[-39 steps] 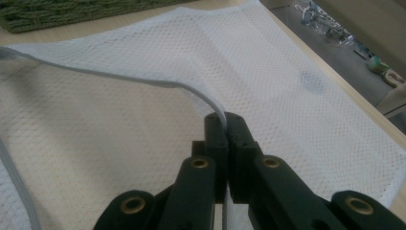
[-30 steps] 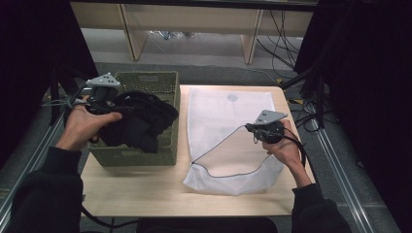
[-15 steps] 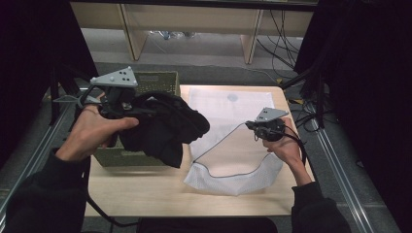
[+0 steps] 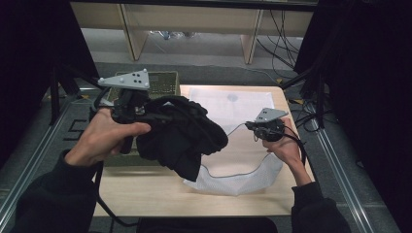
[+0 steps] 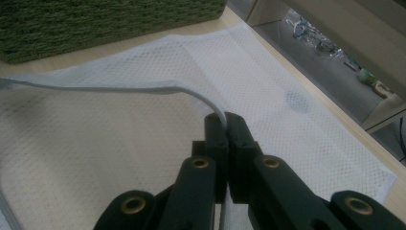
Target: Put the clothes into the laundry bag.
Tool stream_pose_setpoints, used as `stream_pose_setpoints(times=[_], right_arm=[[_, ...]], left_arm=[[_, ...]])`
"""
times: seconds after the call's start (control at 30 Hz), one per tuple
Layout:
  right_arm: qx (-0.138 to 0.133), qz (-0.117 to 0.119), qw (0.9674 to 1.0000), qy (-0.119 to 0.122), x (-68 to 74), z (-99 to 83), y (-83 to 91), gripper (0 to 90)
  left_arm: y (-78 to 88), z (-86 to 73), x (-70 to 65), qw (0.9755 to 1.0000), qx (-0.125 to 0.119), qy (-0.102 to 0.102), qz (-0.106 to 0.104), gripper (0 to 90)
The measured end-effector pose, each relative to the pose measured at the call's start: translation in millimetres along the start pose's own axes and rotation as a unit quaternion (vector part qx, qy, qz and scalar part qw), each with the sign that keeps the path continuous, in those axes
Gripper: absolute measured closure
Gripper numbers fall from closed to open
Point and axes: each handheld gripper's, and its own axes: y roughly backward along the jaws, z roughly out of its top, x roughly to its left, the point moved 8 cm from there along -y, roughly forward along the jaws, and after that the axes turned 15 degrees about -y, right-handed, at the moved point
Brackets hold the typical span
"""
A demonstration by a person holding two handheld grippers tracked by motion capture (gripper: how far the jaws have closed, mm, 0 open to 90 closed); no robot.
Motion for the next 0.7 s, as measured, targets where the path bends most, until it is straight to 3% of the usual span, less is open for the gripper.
stream_pose_setpoints(times=[0.13, 0.4, 0.7], right_arm=[[-0.001, 0.0, 1.0, -0.003, -0.3, 0.0, 0.5, 90.0], [0.001, 0.003, 1.0, -0.004, 0.1, -0.6, 0.2, 90.0], [-0.001, 0.003, 1.0, -0.005, -0.5, -0.4, 1.1, 90.0]], left_arm=[[-10.1, 2.5, -5.4, 0.9996, -0.012, 0.01, -0.023, 71.1], [-24.5, 20.1, -12.5, 0.9985, -0.027, 0.003, -0.048, 71.0], [-56.4, 3.5, -14.0, 0.9971, -0.014, 0.025, -0.071, 70.9]])
